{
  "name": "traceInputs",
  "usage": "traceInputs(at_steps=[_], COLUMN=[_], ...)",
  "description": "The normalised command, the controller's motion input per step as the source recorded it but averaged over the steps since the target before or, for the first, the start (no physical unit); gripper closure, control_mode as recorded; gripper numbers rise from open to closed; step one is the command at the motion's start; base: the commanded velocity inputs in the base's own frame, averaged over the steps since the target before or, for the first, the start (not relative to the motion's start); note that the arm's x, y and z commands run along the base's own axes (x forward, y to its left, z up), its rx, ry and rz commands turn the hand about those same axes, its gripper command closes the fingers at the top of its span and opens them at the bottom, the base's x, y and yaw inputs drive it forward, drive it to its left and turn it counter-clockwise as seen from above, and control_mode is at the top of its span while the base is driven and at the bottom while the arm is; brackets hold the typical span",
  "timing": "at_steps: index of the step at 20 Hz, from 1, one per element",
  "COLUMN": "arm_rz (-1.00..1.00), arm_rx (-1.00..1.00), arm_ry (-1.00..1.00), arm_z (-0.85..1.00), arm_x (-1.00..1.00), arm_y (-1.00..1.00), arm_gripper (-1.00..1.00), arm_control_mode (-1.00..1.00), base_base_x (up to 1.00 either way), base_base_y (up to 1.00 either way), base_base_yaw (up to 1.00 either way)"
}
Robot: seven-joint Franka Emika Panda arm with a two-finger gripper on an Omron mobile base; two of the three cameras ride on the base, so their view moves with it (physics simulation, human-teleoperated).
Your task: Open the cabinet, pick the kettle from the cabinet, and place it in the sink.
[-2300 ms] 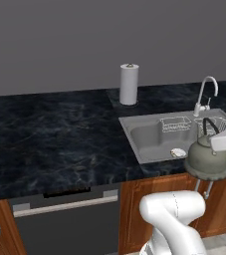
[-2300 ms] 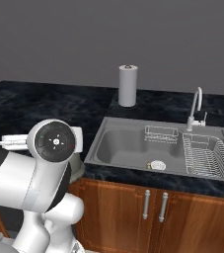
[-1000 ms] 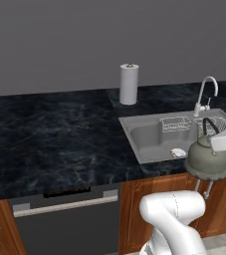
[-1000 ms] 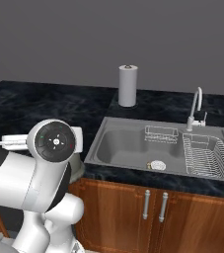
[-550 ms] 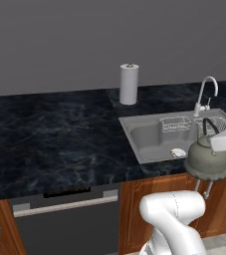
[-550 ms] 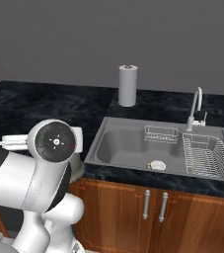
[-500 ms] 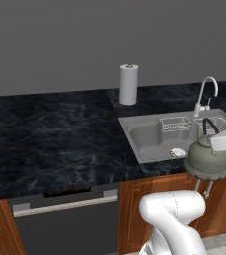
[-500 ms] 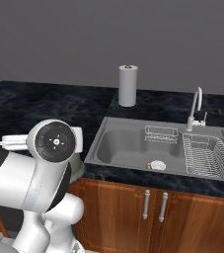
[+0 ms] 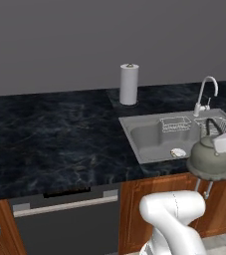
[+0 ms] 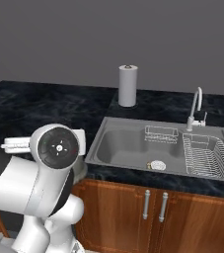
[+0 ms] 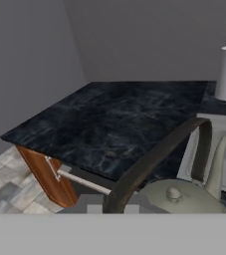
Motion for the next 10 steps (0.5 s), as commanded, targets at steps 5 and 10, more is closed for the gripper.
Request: traceInputs(at_steps=[5,10], arm_rz=[-0.02,0.02], arm_rx=[0.03,0.13], arm_ry=[0.17,0.16], arm_z=[0.04,0.1], arm_x=[0.12,0.26], arm_y=[-0.17,-0.18], arm_gripper=[1.0,1.0], arm_control_mode=[-1.0,-1.0], base_base_x=[0.0,0.0], base_base_y=[0.0,0.0], base_base_yaw=[0.0,0.0])
